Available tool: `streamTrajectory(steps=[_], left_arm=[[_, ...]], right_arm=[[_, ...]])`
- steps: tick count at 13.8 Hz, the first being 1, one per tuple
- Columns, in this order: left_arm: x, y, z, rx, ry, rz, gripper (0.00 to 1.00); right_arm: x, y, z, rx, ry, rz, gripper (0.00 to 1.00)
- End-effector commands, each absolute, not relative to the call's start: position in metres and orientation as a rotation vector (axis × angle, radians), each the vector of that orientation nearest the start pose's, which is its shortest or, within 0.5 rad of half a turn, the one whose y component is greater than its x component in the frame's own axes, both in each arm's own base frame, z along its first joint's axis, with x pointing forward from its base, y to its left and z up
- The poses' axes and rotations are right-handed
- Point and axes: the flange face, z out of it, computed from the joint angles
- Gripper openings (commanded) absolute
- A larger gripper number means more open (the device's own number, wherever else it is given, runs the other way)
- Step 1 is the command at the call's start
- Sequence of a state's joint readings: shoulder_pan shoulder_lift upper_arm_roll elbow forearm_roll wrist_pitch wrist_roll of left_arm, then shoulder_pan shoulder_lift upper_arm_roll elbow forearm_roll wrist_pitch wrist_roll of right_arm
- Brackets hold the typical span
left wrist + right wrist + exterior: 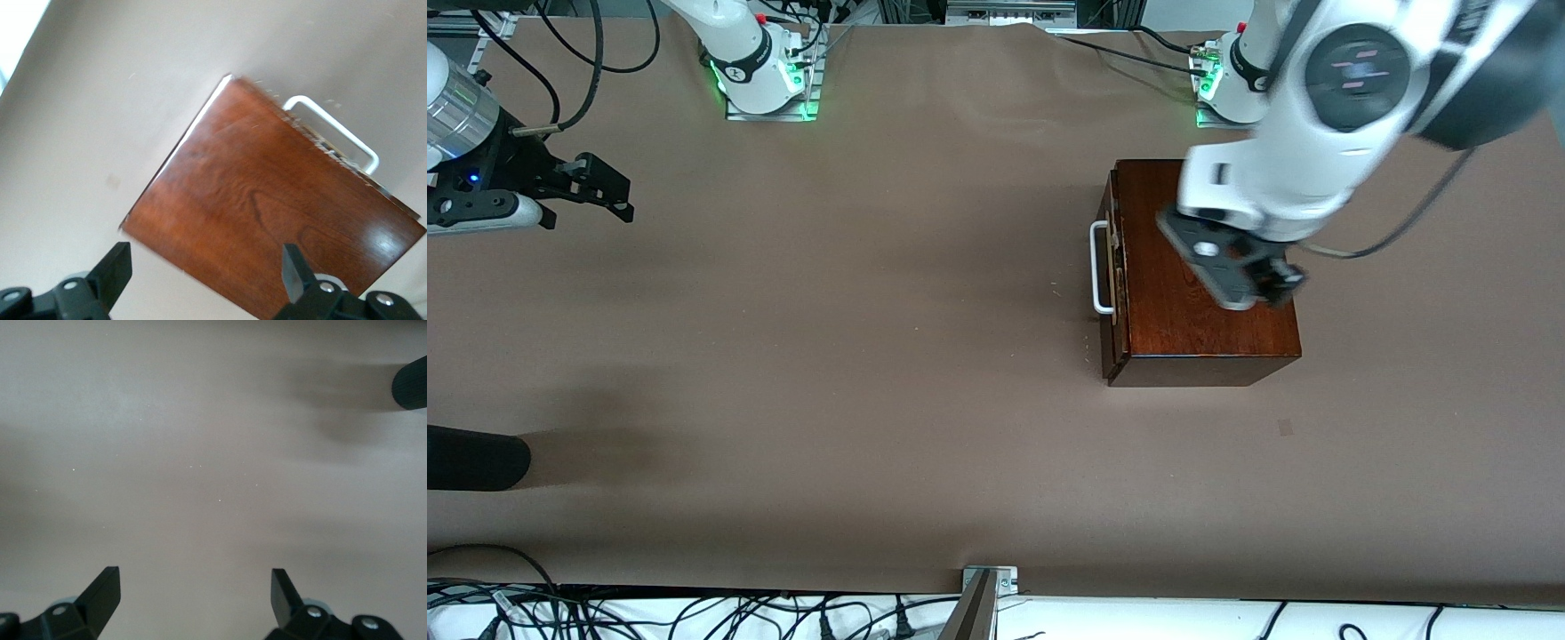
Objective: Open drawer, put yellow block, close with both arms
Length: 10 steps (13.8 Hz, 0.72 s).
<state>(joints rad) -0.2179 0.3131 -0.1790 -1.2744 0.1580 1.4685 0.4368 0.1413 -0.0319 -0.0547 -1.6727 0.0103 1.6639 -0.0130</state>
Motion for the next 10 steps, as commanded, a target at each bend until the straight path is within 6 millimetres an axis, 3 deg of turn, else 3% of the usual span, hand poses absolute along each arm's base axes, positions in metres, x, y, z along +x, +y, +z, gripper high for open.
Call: streamTrajectory(steps=[1, 3, 6, 7, 10], left_arm=[[0.59, -0.172, 0.581, -2.968, 0.808, 0.122, 1.0], [0.587, -0.135, 0.587, -3.061, 0.471, -0.034, 1.0], [0.556, -0.069, 0.593, -3.148, 0.135, -0.081, 1.0], [0.546, -0.055, 0.598, -3.152, 0.102, -0.088, 1.0], [0.538, -0.044, 0.604, -3.15, 0.004, -0.098, 1.0]], right_arm=[[0.551, 0.048, 0.606, -3.122, -0.137, -0.035, 1.0], [0.551, 0.048, 0.606, -3.122, -0.137, -0.037, 1.0], [0.551, 0.048, 0.607, -3.122, -0.137, -0.04, 1.0], [0.551, 0.048, 0.606, -3.122, -0.137, -0.037, 1.0], [0.551, 0.048, 0.606, -3.122, -0.137, -0.037, 1.0]])
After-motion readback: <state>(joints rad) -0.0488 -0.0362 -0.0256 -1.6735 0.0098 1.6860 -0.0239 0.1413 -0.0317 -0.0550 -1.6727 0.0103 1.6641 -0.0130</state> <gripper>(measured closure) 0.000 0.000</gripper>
